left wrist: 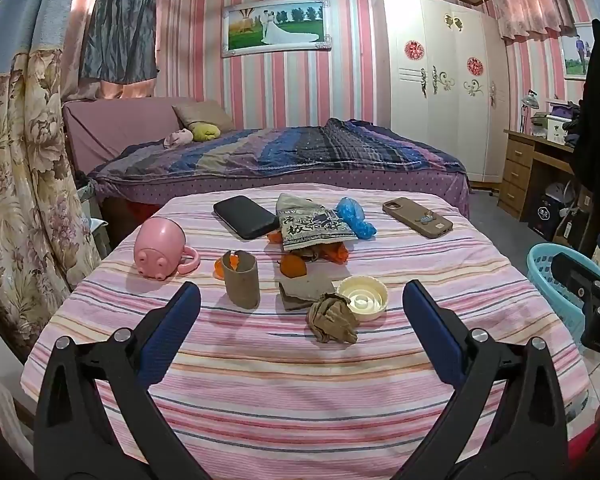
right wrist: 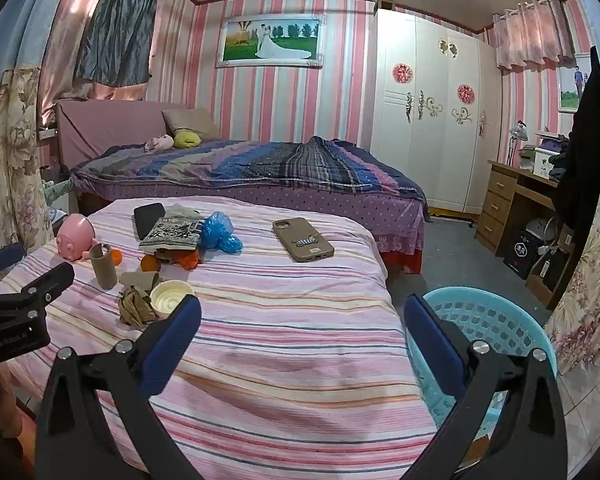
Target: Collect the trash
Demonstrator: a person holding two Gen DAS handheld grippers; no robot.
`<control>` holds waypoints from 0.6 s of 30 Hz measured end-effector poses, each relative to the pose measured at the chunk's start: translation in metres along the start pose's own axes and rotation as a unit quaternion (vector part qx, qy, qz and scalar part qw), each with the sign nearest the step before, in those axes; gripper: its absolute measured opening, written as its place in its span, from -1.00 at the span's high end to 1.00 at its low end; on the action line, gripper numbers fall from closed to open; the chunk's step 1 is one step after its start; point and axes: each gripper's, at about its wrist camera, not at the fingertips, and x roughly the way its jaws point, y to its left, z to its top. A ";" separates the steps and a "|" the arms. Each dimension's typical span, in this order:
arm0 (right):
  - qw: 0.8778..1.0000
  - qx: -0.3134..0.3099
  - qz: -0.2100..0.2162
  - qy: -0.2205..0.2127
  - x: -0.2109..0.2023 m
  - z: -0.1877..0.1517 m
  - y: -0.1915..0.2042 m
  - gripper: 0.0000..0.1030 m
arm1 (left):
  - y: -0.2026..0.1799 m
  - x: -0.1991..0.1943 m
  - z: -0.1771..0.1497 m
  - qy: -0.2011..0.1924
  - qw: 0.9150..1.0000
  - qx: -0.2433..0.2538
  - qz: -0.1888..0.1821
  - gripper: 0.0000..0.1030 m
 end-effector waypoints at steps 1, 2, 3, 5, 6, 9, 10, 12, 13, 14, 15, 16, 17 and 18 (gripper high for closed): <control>1.000 0.000 0.000 -0.001 0.000 0.000 0.000 -0.93 | 0.001 0.001 0.003 0.000 1.000 0.000 0.000 -0.90; 1.000 -0.001 -0.001 -0.002 0.000 0.000 0.000 -0.93 | 0.001 0.001 0.003 0.000 1.000 -0.001 0.000 -0.90; 1.000 -0.001 -0.001 -0.002 0.000 0.000 0.000 -0.93 | 0.000 0.001 0.003 0.000 1.000 -0.001 0.000 -0.90; 1.000 -0.001 -0.002 -0.004 0.000 0.000 0.000 -0.93 | 0.000 0.001 0.003 -0.001 1.000 -0.001 0.000 -0.90; 1.000 -0.002 -0.002 -0.004 -0.001 0.000 0.000 -0.93 | 0.000 0.001 0.003 -0.001 1.000 0.000 0.000 -0.90; 1.000 -0.003 -0.003 -0.005 -0.001 0.000 0.000 -0.93 | 0.001 0.000 0.004 -0.001 1.000 0.000 0.002 -0.90; 1.000 -0.004 -0.003 -0.005 -0.001 0.000 0.000 -0.93 | 0.002 0.000 0.005 -0.001 1.000 0.000 0.002 -0.90; 1.000 -0.004 -0.003 -0.005 -0.001 0.000 0.000 -0.93 | 0.002 -0.001 0.006 -0.001 1.000 -0.001 0.001 -0.90; 1.000 -0.004 -0.003 -0.005 -0.001 0.000 0.000 -0.93 | 0.002 -0.001 0.006 -0.001 1.000 -0.001 0.001 -0.90; 1.000 -0.005 -0.003 -0.005 -0.001 0.000 0.000 -0.93 | 0.002 -0.001 0.005 -0.002 1.000 -0.001 0.001 -0.90; 1.000 -0.005 -0.003 -0.005 -0.001 0.000 0.000 -0.93 | 0.002 -0.001 0.006 -0.002 1.000 0.000 0.001 -0.90; 1.000 -0.005 -0.004 -0.005 -0.001 0.000 0.000 -0.93 | 0.002 -0.001 0.006 -0.002 1.000 0.000 0.001 -0.90; 1.000 -0.005 -0.003 -0.005 -0.001 0.000 0.000 -0.93 | 0.001 -0.001 0.007 -0.002 1.000 0.000 0.002 -0.90; 1.000 -0.005 -0.003 -0.006 -0.001 0.000 0.000 -0.93 | 0.001 -0.001 0.008 -0.002 1.000 0.001 0.002 -0.90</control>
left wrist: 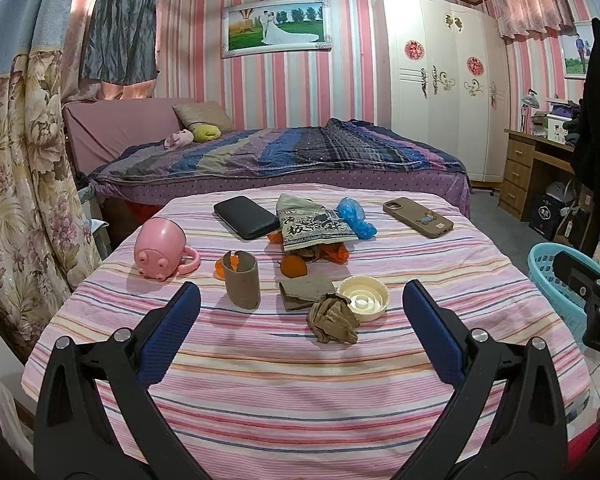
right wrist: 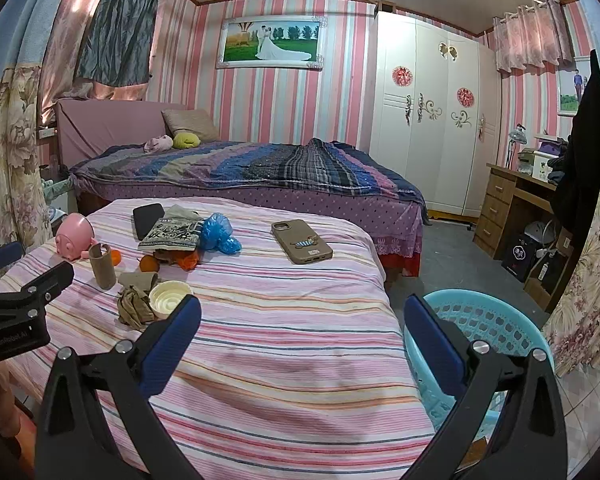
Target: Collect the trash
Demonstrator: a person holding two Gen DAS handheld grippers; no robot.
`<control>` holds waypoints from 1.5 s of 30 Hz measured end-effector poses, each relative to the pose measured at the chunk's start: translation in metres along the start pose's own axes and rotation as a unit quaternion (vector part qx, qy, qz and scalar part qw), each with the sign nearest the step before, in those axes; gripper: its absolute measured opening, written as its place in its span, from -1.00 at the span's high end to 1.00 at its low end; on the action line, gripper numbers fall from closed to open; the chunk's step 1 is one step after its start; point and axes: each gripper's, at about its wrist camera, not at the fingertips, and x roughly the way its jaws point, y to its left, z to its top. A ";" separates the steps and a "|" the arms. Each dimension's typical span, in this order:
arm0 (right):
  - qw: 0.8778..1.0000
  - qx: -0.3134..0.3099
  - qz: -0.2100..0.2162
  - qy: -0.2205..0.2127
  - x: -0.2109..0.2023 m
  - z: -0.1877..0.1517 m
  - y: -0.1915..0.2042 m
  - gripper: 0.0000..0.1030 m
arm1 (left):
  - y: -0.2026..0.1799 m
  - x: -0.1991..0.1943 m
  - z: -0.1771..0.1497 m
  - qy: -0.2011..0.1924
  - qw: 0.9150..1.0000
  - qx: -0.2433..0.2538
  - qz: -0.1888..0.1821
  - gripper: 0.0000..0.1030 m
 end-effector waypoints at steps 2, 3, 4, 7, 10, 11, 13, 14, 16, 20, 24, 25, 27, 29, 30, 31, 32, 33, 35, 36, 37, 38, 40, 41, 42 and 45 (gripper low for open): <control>1.000 0.000 0.000 0.000 0.000 0.000 0.000 -0.93 | -0.002 0.000 -0.006 -0.001 1.000 0.001 0.000 -0.90; 1.000 0.000 0.000 0.000 0.000 0.000 0.000 -0.93 | -0.002 0.000 -0.006 -0.001 1.000 0.001 0.000 -0.90; 1.000 0.000 0.000 0.000 0.000 0.000 0.000 -0.93 | -0.002 0.000 -0.006 -0.001 1.000 0.001 0.001 -0.90; 1.000 0.000 0.000 0.000 0.000 0.000 0.000 -0.93 | -0.002 0.000 -0.006 0.000 1.000 0.001 0.000 -0.90; 1.000 0.000 -0.001 -0.001 0.000 0.000 0.000 -0.93 | -0.002 0.001 -0.007 0.000 1.000 0.001 0.000 -0.90; 1.000 0.000 -0.001 -0.001 0.000 0.000 0.000 -0.93 | -0.002 0.001 -0.007 0.000 1.000 0.001 0.000 -0.90; 1.000 0.000 0.000 -0.001 0.000 0.000 0.000 -0.93 | -0.002 0.001 -0.007 0.001 1.000 0.001 0.000 -0.90; 1.000 -0.001 0.000 -0.001 0.000 0.000 0.000 -0.93 | -0.002 0.001 -0.007 0.001 1.000 0.001 0.000 -0.90; 1.000 -0.001 -0.001 -0.001 0.000 0.000 0.000 -0.93 | -0.002 0.001 -0.007 0.000 1.000 0.001 0.000 -0.90; 1.000 -0.001 0.000 -0.001 0.000 0.000 0.000 -0.93 | -0.002 0.001 -0.007 0.001 1.000 0.001 -0.001 -0.90; 1.000 -0.001 -0.001 -0.001 0.000 0.000 0.000 -0.93 | -0.002 0.001 -0.007 0.000 1.000 0.001 0.000 -0.90; 1.000 -0.002 -0.001 -0.001 0.000 0.000 0.000 -0.93 | -0.002 0.001 -0.007 0.001 1.000 0.001 0.000 -0.90; 1.000 -0.002 -0.001 -0.001 0.000 0.000 0.000 -0.93 | -0.002 0.001 -0.007 0.000 1.000 0.001 0.000 -0.90; 1.000 -0.002 -0.001 -0.001 0.000 0.000 0.000 -0.93 | -0.002 0.001 -0.007 0.001 1.000 0.001 0.000 -0.90; 1.000 -0.002 -0.001 -0.001 0.000 0.000 0.000 -0.93 | -0.002 0.001 -0.007 0.001 1.000 0.001 0.000 -0.90; 1.000 -0.002 -0.001 -0.001 0.000 0.000 0.000 -0.93 | -0.002 0.001 -0.007 0.001 1.000 0.001 0.000 -0.90; 1.000 -0.001 -0.001 -0.001 0.000 0.000 0.001 -0.93 | -0.002 0.001 -0.007 0.001 1.000 0.001 0.000 -0.90; 1.000 -0.002 -0.001 -0.001 0.000 0.000 0.001 -0.93 | -0.002 0.001 -0.008 0.002 1.000 0.001 0.000 -0.90; 1.000 -0.002 -0.002 -0.001 0.000 0.000 0.002 -0.93 | -0.002 0.002 -0.009 0.003 1.000 0.000 0.001 -0.90; 1.000 -0.002 -0.003 0.000 0.002 0.000 0.001 -0.93 | -0.002 0.001 -0.010 0.003 1.000 0.000 0.001 -0.90; 1.000 -0.001 -0.003 0.000 0.002 0.001 0.001 -0.93 | -0.002 0.002 -0.010 0.003 1.000 0.001 0.002 -0.90; 1.000 0.000 -0.003 0.001 0.004 0.000 -0.003 -0.93 | -0.001 0.001 -0.010 0.003 1.000 0.001 0.003 -0.90; 1.000 0.000 -0.004 0.001 0.004 -0.001 -0.008 -0.93 | 0.000 0.001 -0.011 0.003 1.000 0.002 0.004 -0.90; 1.000 0.000 -0.005 0.000 0.004 -0.001 -0.008 -0.93 | 0.000 0.002 -0.011 0.004 1.000 0.002 0.005 -0.90; 1.000 0.000 -0.005 0.000 0.005 -0.001 -0.009 -0.93 | 0.000 0.002 -0.012 0.004 1.000 0.003 0.005 -0.90; 1.000 -0.002 -0.009 -0.002 0.002 -0.001 -0.002 -0.93 | -0.001 0.002 -0.012 0.004 1.000 0.005 0.005 -0.90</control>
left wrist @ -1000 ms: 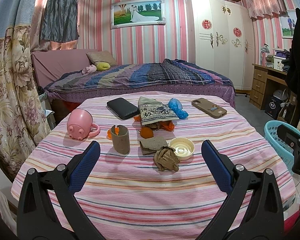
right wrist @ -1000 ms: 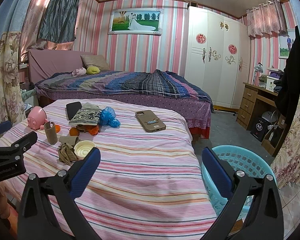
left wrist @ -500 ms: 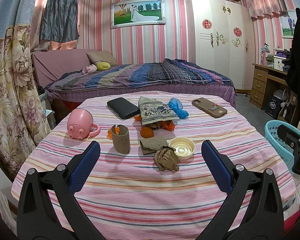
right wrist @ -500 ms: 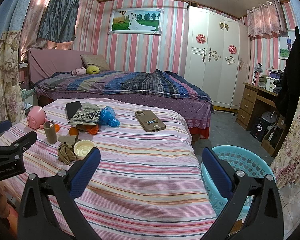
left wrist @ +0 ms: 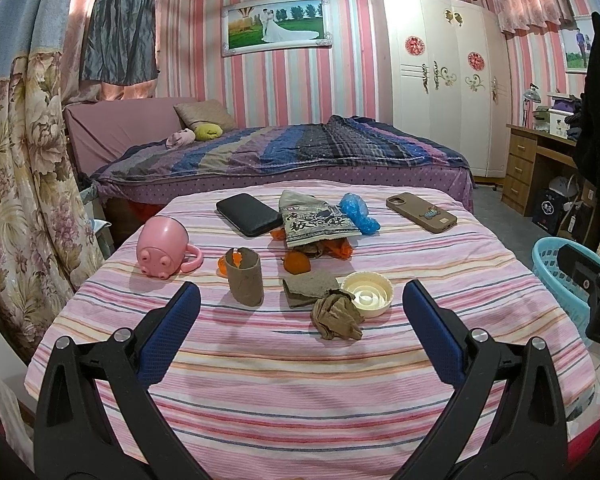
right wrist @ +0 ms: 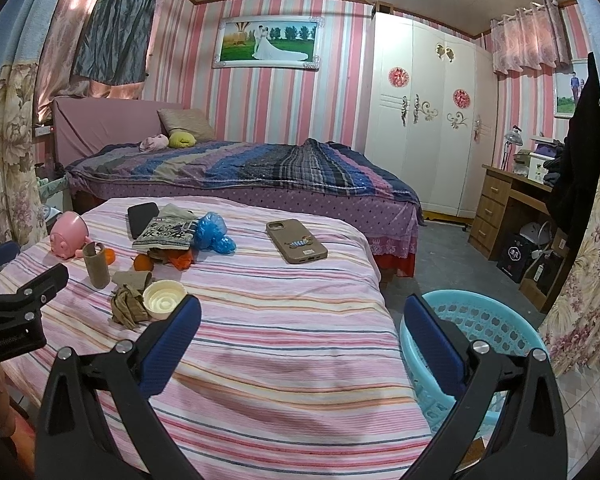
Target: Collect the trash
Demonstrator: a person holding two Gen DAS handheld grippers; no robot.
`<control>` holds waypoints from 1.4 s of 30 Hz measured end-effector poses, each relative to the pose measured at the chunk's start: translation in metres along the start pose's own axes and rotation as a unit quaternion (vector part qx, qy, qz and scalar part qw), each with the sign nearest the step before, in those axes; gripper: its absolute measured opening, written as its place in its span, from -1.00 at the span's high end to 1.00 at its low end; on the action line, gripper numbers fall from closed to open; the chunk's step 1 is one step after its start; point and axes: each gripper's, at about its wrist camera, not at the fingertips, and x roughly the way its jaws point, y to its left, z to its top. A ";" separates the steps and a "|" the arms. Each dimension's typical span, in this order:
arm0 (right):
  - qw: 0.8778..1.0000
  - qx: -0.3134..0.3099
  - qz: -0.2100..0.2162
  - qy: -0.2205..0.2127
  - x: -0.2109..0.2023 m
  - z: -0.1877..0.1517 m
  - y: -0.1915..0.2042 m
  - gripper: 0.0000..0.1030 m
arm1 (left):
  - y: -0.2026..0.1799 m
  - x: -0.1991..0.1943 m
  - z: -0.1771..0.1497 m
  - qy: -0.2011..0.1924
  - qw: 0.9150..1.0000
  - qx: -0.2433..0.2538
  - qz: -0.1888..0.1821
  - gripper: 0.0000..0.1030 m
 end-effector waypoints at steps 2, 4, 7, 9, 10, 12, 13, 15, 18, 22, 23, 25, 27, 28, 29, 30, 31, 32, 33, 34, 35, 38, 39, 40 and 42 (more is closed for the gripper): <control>1.000 -0.001 -0.003 -0.002 0.000 0.000 -0.001 -0.93 | -0.001 0.000 0.000 0.000 1.000 0.002 0.000 -0.90; 1.000 -0.001 -0.004 -0.003 -0.001 0.000 -0.001 -0.93 | -0.002 -0.001 0.000 -0.001 1.000 0.004 0.000 -0.90; 1.000 0.001 -0.003 -0.002 -0.001 0.001 -0.003 -0.93 | -0.004 -0.001 0.000 -0.003 1.000 0.008 0.003 -0.90; 1.000 0.000 -0.004 -0.002 -0.001 0.001 -0.002 -0.93 | -0.005 -0.001 0.000 -0.002 1.000 0.009 0.003 -0.90; 1.000 0.000 -0.004 -0.002 -0.002 0.001 -0.002 -0.93 | -0.005 -0.001 0.000 -0.002 1.000 0.009 0.002 -0.90; 1.000 0.000 -0.004 -0.002 -0.001 0.001 -0.001 -0.93 | -0.005 -0.001 0.000 -0.001 1.000 0.008 0.002 -0.90; 1.000 0.000 -0.005 -0.002 -0.001 0.001 -0.002 -0.93 | -0.005 0.000 0.000 -0.001 1.000 0.008 0.002 -0.90; 1.000 0.000 -0.004 -0.002 -0.001 0.001 -0.001 -0.93 | -0.005 0.000 0.000 0.000 1.000 0.009 0.001 -0.90; 1.000 0.001 -0.005 -0.001 0.000 0.001 -0.002 -0.93 | -0.006 -0.001 -0.001 0.000 1.000 0.009 0.002 -0.90; 1.000 0.001 -0.005 -0.001 -0.001 0.001 -0.003 -0.93 | -0.006 0.000 0.000 -0.001 1.000 0.009 0.002 -0.90; 1.000 0.001 -0.006 -0.001 -0.001 0.002 -0.003 -0.93 | -0.006 0.000 0.000 -0.001 1.000 0.009 0.002 -0.90; 1.000 0.002 -0.007 -0.001 -0.001 0.002 -0.005 -0.93 | -0.006 -0.001 0.000 -0.001 1.000 0.009 0.002 -0.90; 1.000 0.004 -0.008 0.000 0.000 0.002 -0.005 -0.93 | -0.006 -0.001 0.000 -0.003 1.000 0.009 0.002 -0.90; 1.000 0.006 -0.008 0.000 0.000 0.001 -0.005 -0.93 | -0.005 -0.001 0.000 -0.003 1.000 0.009 0.002 -0.90; 1.000 0.007 -0.008 0.001 0.000 0.001 -0.006 -0.93 | -0.005 -0.001 0.000 -0.003 1.000 0.008 0.002 -0.90; 1.000 0.008 -0.008 0.001 0.001 0.001 -0.006 -0.93 | -0.005 -0.001 -0.001 -0.003 1.000 0.008 0.003 -0.90; 1.000 0.008 -0.009 0.002 0.001 0.001 -0.006 -0.93 | -0.004 -0.001 0.000 -0.003 1.000 0.008 0.003 -0.90; 1.000 0.008 -0.010 0.002 0.002 0.001 -0.005 -0.93 | -0.003 -0.001 0.000 -0.002 1.000 0.007 0.004 -0.90; 1.000 0.008 -0.010 0.003 0.002 0.001 -0.005 -0.93 | -0.002 -0.001 0.000 -0.002 1.000 0.006 0.004 -0.90; 1.000 0.009 -0.009 0.002 0.002 0.001 -0.005 -0.93 | -0.001 -0.001 0.000 -0.001 1.000 0.004 0.005 -0.90; 1.000 0.008 -0.010 0.002 0.002 0.001 -0.005 -0.93 | 0.000 -0.001 0.000 -0.001 1.000 0.003 0.006 -0.90; 1.000 0.012 -0.009 0.003 0.004 0.003 -0.003 -0.93 | 0.007 0.000 0.003 0.003 1.000 -0.001 0.007 -0.90; 1.000 0.012 -0.009 0.004 0.005 0.004 -0.003 -0.93 | 0.009 0.003 0.004 0.007 1.000 -0.002 0.008 -0.90; 1.000 0.013 -0.009 0.003 0.005 0.006 -0.003 -0.93 | 0.012 0.005 0.006 0.010 1.000 -0.001 0.011 -0.90; 1.000 0.012 -0.010 0.001 0.006 0.011 -0.003 -0.93 | 0.016 0.009 0.011 0.010 1.000 0.002 0.020 -0.90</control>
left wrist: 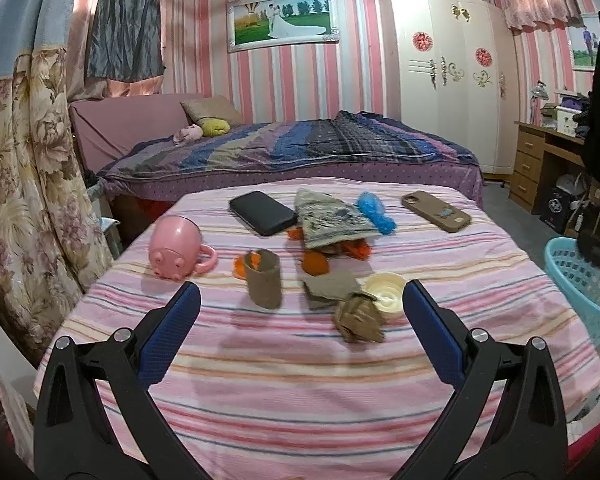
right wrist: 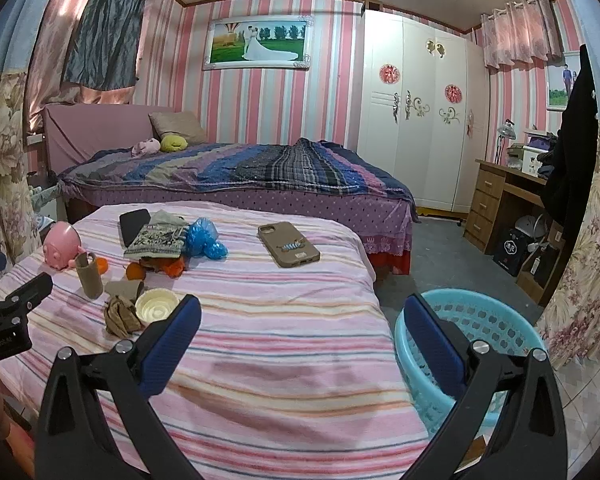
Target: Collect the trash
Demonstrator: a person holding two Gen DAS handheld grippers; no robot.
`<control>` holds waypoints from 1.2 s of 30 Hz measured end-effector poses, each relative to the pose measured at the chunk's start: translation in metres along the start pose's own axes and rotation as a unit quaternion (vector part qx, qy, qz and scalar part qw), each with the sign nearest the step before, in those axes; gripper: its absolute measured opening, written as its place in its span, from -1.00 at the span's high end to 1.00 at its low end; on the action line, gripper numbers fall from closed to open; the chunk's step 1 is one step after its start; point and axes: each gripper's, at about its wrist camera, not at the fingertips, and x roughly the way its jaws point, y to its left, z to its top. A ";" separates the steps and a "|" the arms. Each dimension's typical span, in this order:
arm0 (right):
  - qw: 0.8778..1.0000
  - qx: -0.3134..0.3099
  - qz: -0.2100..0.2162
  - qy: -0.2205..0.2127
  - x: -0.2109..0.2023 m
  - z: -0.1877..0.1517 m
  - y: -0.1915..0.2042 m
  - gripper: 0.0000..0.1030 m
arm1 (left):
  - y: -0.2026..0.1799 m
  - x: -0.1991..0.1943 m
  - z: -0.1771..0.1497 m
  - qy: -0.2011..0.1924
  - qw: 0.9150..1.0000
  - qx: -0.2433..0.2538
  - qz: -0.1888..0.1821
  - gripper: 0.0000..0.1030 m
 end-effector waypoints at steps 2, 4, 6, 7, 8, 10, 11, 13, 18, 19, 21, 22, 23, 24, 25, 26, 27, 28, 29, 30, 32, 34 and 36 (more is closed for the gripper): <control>1.000 0.003 -0.002 -0.009 0.001 0.010 0.001 -0.93 | 0.008 0.003 0.008 -0.001 1.000 -0.004 0.004 -0.90; 1.000 0.008 0.001 -0.018 0.002 0.018 0.001 -0.93 | 0.013 0.004 0.016 -0.006 1.000 -0.009 0.007 -0.90; 1.000 0.010 0.005 -0.025 0.002 0.024 0.001 -0.93 | 0.016 0.006 0.027 -0.018 1.000 -0.005 0.011 -0.90; 0.999 0.012 0.006 -0.035 0.003 0.029 0.002 -0.93 | 0.017 0.008 0.031 -0.023 1.000 -0.002 0.012 -0.90; 0.999 0.011 0.007 -0.042 0.004 0.035 0.003 -0.93 | 0.017 0.010 0.037 -0.030 0.999 0.003 0.016 -0.90; 0.999 0.007 0.012 -0.046 0.012 0.048 0.009 -0.93 | 0.018 0.014 0.046 -0.038 0.999 0.005 0.018 -0.90; 0.999 0.007 0.015 -0.047 0.014 0.050 0.011 -0.93 | 0.019 0.016 0.050 -0.040 0.999 0.006 0.017 -0.90; 0.998 0.007 0.022 -0.050 0.019 0.056 0.015 -0.93 | 0.022 0.023 0.057 -0.045 0.999 0.004 0.019 -0.90; 0.998 -0.001 0.049 -0.047 0.045 0.058 0.034 -0.93 | 0.030 0.044 0.049 -0.034 0.999 -0.006 0.027 -0.90; 0.998 -0.002 0.051 -0.044 0.047 0.057 0.036 -0.93 | 0.032 0.050 0.044 -0.024 0.999 -0.009 0.027 -0.90; 0.998 -0.005 0.058 -0.020 0.064 0.047 0.042 -0.93 | 0.037 0.066 0.031 0.005 1.000 -0.012 0.025 -0.90; 0.998 -0.007 0.060 -0.011 0.069 0.043 0.044 -0.93 | 0.039 0.071 0.028 0.013 1.000 -0.010 0.025 -0.90; 0.998 -0.016 0.062 0.018 0.082 0.033 0.048 -0.93 | 0.041 0.079 0.023 0.022 0.999 -0.006 0.030 -0.90; 0.998 -0.019 0.063 0.026 0.085 0.031 0.050 -0.93 | 0.043 0.083 0.020 0.027 0.999 -0.003 0.036 -0.90; 0.996 -0.025 0.067 0.044 0.094 0.025 0.053 -0.93 | 0.044 0.087 0.018 0.030 0.999 -0.002 0.039 -0.90; 0.996 -0.026 0.068 0.048 0.095 0.025 0.054 -0.93 | 0.045 0.091 0.015 0.034 0.999 0.000 0.041 -0.90; 0.995 -0.023 0.074 0.060 0.102 0.022 0.056 -0.93 | 0.047 0.097 0.012 0.041 0.998 0.000 0.045 -0.90; 0.994 -0.018 0.078 0.068 0.107 0.021 0.056 -0.93 | 0.048 0.102 0.009 0.048 0.998 -0.002 0.046 -0.90; 0.994 -0.013 0.080 0.075 0.111 0.019 0.056 -0.93 | 0.049 0.106 0.007 0.055 0.997 -0.004 0.045 -0.90; 0.992 0.005 0.089 0.092 0.118 0.015 0.054 -0.93 | 0.051 0.113 0.006 0.066 0.997 -0.008 0.039 -0.90; 0.990 0.013 0.093 0.102 0.124 0.010 0.053 -0.93 | 0.054 0.123 0.004 0.076 0.996 -0.014 0.037 -0.90; 0.989 0.019 0.095 0.115 0.129 0.007 0.053 -0.93 | 0.053 0.130 0.002 0.077 0.996 -0.013 0.043 -0.90; 0.990 0.016 0.087 0.114 0.130 0.005 0.057 -0.93 | 0.051 0.140 0.000 0.090 0.995 -0.011 0.039 -0.90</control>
